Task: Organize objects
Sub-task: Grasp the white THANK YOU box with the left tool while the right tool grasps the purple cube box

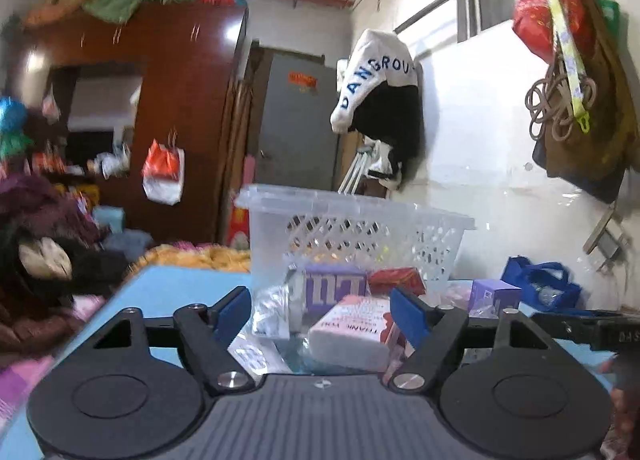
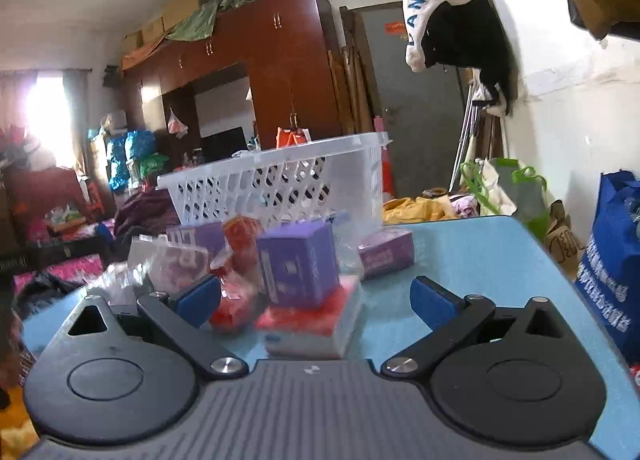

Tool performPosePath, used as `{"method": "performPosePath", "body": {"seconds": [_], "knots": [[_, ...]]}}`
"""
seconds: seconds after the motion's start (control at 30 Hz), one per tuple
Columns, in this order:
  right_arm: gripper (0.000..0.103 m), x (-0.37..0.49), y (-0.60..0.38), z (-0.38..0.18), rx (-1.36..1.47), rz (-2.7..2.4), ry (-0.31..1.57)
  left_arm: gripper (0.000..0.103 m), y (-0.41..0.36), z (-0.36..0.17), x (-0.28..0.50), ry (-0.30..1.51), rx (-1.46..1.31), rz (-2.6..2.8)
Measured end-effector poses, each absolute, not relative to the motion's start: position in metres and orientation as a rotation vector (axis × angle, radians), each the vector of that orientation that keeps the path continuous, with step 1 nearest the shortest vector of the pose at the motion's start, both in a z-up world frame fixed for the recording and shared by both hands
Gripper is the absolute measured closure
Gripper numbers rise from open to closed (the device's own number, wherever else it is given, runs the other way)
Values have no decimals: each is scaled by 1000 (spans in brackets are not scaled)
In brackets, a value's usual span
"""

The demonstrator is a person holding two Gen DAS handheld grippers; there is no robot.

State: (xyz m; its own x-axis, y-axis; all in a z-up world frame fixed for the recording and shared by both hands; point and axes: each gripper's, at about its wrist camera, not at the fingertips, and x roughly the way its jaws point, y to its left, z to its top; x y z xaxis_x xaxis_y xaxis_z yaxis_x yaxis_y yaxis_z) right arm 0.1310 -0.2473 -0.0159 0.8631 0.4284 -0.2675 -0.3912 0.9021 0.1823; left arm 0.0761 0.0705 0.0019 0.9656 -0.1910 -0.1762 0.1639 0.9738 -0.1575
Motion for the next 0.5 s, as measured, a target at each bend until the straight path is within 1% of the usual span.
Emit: {"method": "performPosePath", "body": {"seconds": [0.03,0.07,0.1,0.13,0.17,0.2,0.27,0.37,0.4,0.43,0.47,0.5], "knots": [[0,135,-244,-12,119,428,314,31,71,1,80,203,-141,-178],[0,138,-239,-9,95,414,319,36,71,-5,80,212,-136,-173],[0,140,-236,-8,66,403,317,38,71,-5,83,219,-132,-171],[1,143,-232,-7,42,401,325,38,72,-8,82,224,-128,-172],[7,147,-228,-8,27,406,343,38,71,-12,81,229,-124,-174],[16,152,-227,-8,24,422,371,38,69,-13,82,232,-117,-175],[23,152,-228,-9,36,445,376,39,63,-13,82,222,-89,-174],[23,156,-224,-10,-2,407,362,39,55,-12,78,207,-56,-186],[25,159,-223,-12,-2,412,372,39,53,-12,77,203,-49,-195],[29,161,-223,-13,2,418,383,38,50,-12,76,202,-38,-205],[36,162,-224,-12,9,423,386,36,48,-12,76,206,-26,-210],[37,161,-225,-12,15,428,384,33,47,-14,76,213,-15,-210]]}}
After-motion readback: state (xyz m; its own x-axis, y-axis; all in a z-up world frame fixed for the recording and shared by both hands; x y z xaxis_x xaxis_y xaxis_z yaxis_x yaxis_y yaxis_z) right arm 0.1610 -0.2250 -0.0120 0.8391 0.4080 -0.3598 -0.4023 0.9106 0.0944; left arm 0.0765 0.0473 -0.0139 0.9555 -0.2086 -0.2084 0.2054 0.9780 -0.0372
